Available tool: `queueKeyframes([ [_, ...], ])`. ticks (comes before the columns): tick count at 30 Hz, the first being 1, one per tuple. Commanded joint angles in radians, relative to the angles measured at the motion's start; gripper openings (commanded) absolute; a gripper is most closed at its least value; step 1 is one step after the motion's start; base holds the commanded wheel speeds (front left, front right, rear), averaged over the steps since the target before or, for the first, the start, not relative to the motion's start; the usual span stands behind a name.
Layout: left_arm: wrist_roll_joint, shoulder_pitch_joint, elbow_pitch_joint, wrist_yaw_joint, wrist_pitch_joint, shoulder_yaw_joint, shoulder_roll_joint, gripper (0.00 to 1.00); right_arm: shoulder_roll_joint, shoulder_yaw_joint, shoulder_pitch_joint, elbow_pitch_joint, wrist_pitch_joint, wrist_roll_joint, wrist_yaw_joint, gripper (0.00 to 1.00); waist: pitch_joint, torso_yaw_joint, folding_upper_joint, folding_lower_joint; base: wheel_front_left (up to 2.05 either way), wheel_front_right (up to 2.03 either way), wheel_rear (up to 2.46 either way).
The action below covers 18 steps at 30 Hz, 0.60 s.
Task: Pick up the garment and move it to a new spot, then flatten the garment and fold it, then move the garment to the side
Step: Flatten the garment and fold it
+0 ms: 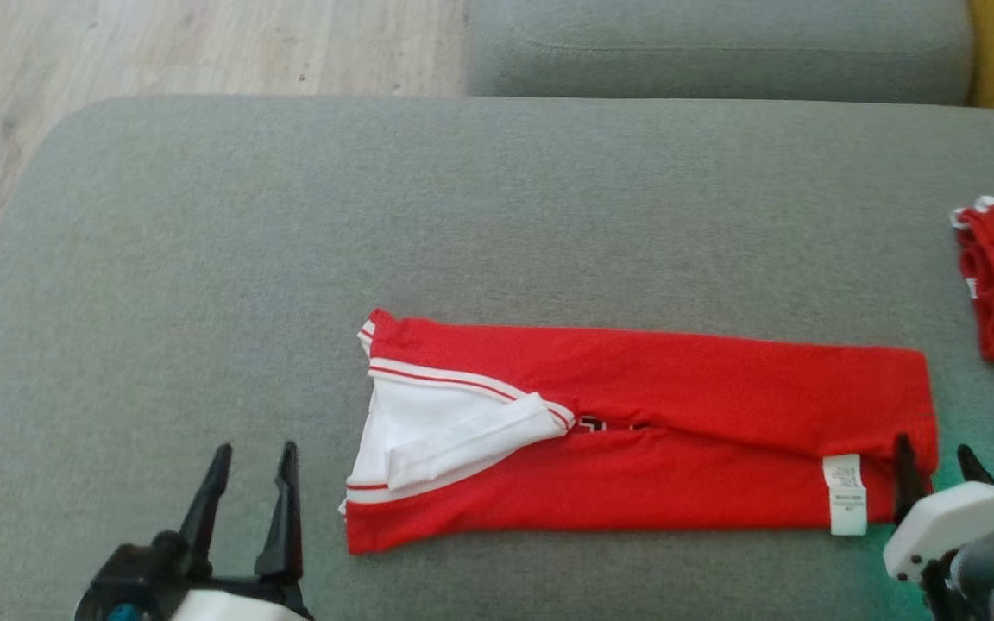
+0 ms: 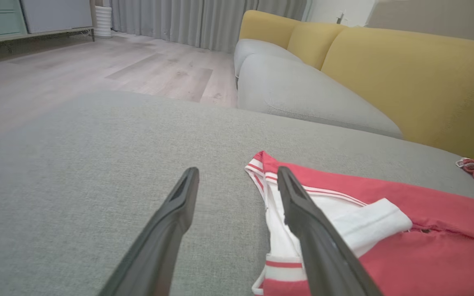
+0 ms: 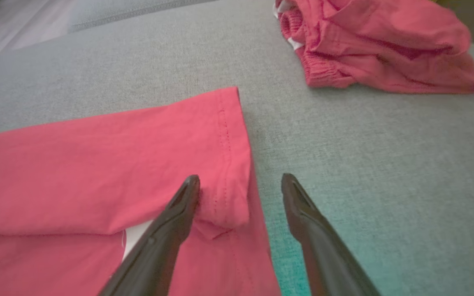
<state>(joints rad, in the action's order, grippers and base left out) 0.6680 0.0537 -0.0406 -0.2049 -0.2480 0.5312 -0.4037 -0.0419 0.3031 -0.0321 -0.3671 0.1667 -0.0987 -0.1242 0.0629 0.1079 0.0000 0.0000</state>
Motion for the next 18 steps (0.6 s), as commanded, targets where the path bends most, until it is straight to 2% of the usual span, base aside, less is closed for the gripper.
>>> queueKeyframes([
  [1, -0.008, -0.028, 0.039, -0.011, -0.01, -0.052, -0.021, 1.0, -0.015, -0.014, -0.062, 0.009, -0.005, 0.013, -0.007, 1.0, 0.013, 0.018, 0.0, 0.0, 0.0, 0.0, 0.0],
  [6, -0.01, -0.025, 0.06, -0.028, -0.008, -0.06, -0.026, 1.0, -0.024, 0.003, -0.103, -0.096, 0.002, 0.037, -0.007, 1.0, 0.03, 0.039, 0.0, 0.0, 0.0, 0.0, 0.0],
  [10, -0.012, -0.023, 0.071, -0.038, -0.006, -0.062, -0.03, 1.0, -0.02, 0.035, -0.133, -0.158, 0.05, 0.06, -0.007, 1.0, 0.035, 0.041, 0.0, 0.0, 0.0, 0.0, 0.0],
  [11, -0.012, -0.023, 0.074, -0.04, -0.005, -0.062, -0.03, 1.0, -0.019, 0.039, -0.14, -0.169, 0.064, 0.066, -0.007, 0.93, 0.035, 0.04, 0.0, 0.0, 0.0, 0.0, 0.0],
  [12, -0.013, -0.023, 0.077, -0.042, -0.004, -0.062, -0.031, 1.0, -0.018, 0.041, -0.146, -0.181, 0.079, 0.069, -0.007, 0.81, 0.035, 0.039, 0.0, 0.0, 0.0, 0.0, 0.0],
  [13, -0.014, -0.024, 0.079, -0.044, -0.003, -0.062, -0.031, 1.0, -0.017, 0.038, -0.152, -0.189, 0.091, 0.069, -0.007, 0.58, 0.034, 0.037, 0.0, 0.0, 0.0, 0.0, 0.0],
  [14, -0.014, -0.024, 0.081, -0.046, -0.003, -0.063, -0.032, 1.0, -0.016, 0.034, -0.158, -0.193, 0.1, 0.066, -0.007, 0.4, 0.033, 0.033, 0.0, 0.0, 0.0, 0.0, 0.0],
  [17, -0.015, -0.019, 0.087, -0.053, -0.001, -0.064, -0.035, 1.0, -0.014, 0.019, -0.182, -0.182, 0.115, 0.048, -0.007, 0.02, 0.023, 0.011, 0.0, 0.0, 0.0, 0.0, 0.0],
  [18, -0.015, -0.017, 0.089, -0.055, -0.001, -0.064, -0.036, 1.0, -0.014, 0.014, -0.187, -0.171, 0.116, 0.041, -0.007, 0.0, 0.02, 0.003, 0.0, 0.0, 0.0, 0.0, 0.0],
])
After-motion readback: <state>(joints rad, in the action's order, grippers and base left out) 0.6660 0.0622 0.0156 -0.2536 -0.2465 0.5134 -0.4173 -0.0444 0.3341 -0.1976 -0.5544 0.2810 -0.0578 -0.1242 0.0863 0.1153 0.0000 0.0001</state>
